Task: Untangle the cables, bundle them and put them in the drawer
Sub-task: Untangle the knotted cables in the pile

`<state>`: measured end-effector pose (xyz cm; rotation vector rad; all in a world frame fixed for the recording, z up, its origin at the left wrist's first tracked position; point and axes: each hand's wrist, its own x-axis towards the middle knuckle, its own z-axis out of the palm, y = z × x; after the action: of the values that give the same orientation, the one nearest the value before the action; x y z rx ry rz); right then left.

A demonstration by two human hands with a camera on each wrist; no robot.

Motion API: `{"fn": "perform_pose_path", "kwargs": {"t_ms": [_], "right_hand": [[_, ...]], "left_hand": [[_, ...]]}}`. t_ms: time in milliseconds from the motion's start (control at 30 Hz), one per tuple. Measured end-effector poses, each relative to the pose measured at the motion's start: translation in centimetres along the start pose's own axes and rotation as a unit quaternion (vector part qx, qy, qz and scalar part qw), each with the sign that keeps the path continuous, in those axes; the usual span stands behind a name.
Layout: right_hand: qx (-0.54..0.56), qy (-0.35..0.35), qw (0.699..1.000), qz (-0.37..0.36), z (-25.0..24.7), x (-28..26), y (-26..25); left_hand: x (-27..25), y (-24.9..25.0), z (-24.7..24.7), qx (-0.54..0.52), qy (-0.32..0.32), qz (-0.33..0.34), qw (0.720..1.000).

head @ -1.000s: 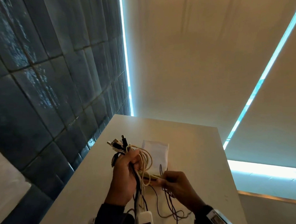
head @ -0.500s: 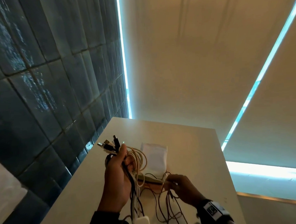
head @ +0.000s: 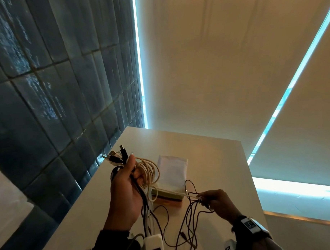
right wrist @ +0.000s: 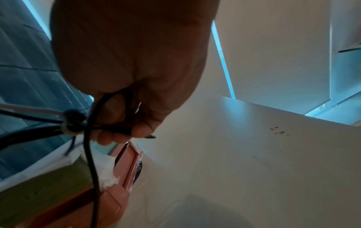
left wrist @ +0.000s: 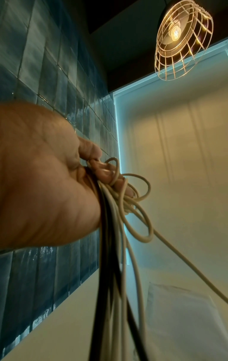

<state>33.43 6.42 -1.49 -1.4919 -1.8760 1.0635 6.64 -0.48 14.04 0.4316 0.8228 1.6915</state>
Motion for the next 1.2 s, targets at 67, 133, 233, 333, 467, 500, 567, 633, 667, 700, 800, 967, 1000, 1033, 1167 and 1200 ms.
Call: {"fn": "perform_pose_path", "kwargs": {"t_ms": [67,133,233,333,467,500,567,633,667,700,800,967,1000,1033,1167,1200], "right_hand": [[0.007,0.010,0.999,0.035,-0.2,0.1,0.2],[0.002,0.038,0.997,0.069,-0.1,0.1,0.2],[0.023,0.088,0.988,0.129,0.2,0.0,0.6],[0.120,0.054,0.971,0.198,-0.3,-0.3,1.0],[-0.002,0.062,0.989,0.133,-1.1,-0.3,-1.5],[-0.058,0.047,0.992,0.103,-1.1,-0.5,-3.0],[-0.222,-0.027,0.972,0.066,-0.8,-1.1,-6.3],[-0.359,-0.065,0.929,0.061,-0.5,-1.8,-9.3],[-0.379,-0.069,0.921,0.053,-0.5,-2.2,-10.7],[-0.370,-0.073,0.925,0.034,-0.5,-2.5,-11.7],[-0.216,-0.110,0.968,-0.069,0.6,-3.0,-14.0],[0.302,-0.103,0.947,-0.042,4.6,-2.2,-13.3],[0.327,-0.071,0.941,-0.039,4.8,-1.8,-12.4],[0.340,-0.050,0.938,-0.036,5.0,-1.5,-11.5],[0.330,-0.026,0.943,-0.005,5.5,-0.4,-7.6],[0.308,-0.027,0.951,0.001,5.5,-0.1,-6.9]], "left_hand": [[-0.1,-0.3,0.3,-0.004,-0.005,-0.005,1.000],[-0.3,-0.4,0.7,-0.006,-0.010,-0.010,1.000],[-0.2,-0.3,1.0,-0.011,-0.008,-0.015,1.000],[0.0,0.1,0.9,-0.020,-0.010,-0.018,1.000],[0.2,-0.2,1.2,-0.029,-0.010,-0.026,0.999],[0.3,-0.5,1.4,-0.025,-0.010,-0.028,0.999],[0.3,-1.0,1.7,-0.012,-0.009,-0.033,0.999],[0.5,-1.6,1.9,-0.002,-0.010,-0.036,0.999],[0.5,-1.7,2.0,0.000,-0.010,-0.039,0.999],[0.6,-1.8,2.1,0.001,-0.010,-0.040,0.999],[0.7,-2.0,2.5,0.004,-0.016,-0.033,0.999],[0.9,-0.8,2.5,-0.022,-0.019,-0.017,0.999],[1.1,0.0,2.2,-0.037,-0.015,-0.004,0.999],[1.3,0.9,1.8,-0.050,-0.013,0.011,0.999],[1.6,2.7,0.5,-0.055,-0.005,0.041,0.998],[1.5,2.7,0.4,-0.049,0.003,0.042,0.998]]}}
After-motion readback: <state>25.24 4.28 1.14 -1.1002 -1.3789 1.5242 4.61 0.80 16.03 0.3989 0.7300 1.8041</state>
